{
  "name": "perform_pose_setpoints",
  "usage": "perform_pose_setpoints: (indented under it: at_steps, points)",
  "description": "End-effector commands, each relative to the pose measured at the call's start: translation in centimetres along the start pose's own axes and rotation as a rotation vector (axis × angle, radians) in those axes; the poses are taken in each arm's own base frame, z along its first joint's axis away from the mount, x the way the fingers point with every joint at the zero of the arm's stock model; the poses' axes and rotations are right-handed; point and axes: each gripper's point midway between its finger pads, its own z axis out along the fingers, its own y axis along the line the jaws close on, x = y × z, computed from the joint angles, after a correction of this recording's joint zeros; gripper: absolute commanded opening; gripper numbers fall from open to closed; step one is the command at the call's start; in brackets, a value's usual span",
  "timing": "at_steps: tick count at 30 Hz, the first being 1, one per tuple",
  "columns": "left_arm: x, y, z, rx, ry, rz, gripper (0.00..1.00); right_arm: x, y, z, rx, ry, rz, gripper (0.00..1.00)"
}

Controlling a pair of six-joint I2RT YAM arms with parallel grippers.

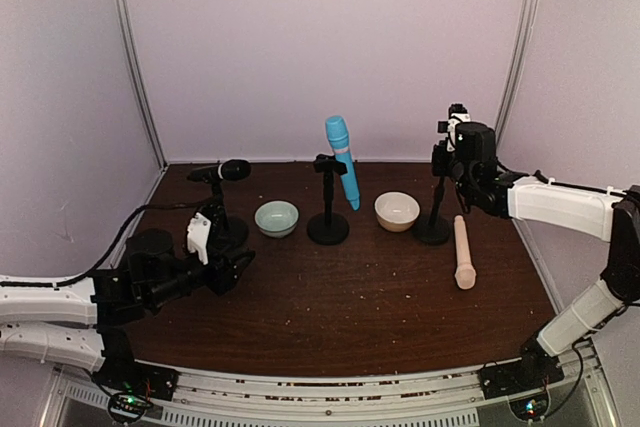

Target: Attach the microphones to the stand

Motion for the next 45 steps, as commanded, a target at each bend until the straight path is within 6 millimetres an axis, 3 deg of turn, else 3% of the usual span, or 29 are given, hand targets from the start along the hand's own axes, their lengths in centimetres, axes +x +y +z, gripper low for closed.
perform_pose_setpoints:
  at_steps: [1,8,18,24,34,45]
  points:
    - [-2.6,-1.5,0.4,0.060,-0.064,0.020,0.52,-1.4,-1.3,-1.8,0.010,-0.045,-0.012,0.05]
    - [-3.3,-2.8,1.7,0.106,-0.055,0.068,0.52,-1.7,-1.5,-6.5,-0.046,-0.036,-0.028,0.04]
    - [-3.3,-6.9,4.0,0.272,-0.081,0.102,0.52,0.1,5.5,-14.5,-0.444,0.004,-0.025,0.03]
    - [-3.1,-10.8,5.0,0.364,-0.096,0.176,0.52,-1.1,9.5,-18.7,-0.690,-0.006,0.118,0.03]
    - [-1.5,-15.4,6.5,0.447,-0.121,0.190,0.48,-4.7,14.1,-23.1,-0.933,-0.028,0.265,0.02]
    - [1.5,-16.3,8.2,0.445,-0.103,0.190,0.49,-6.2,17.2,-26.3,-1.114,-0.046,0.308,0.02]
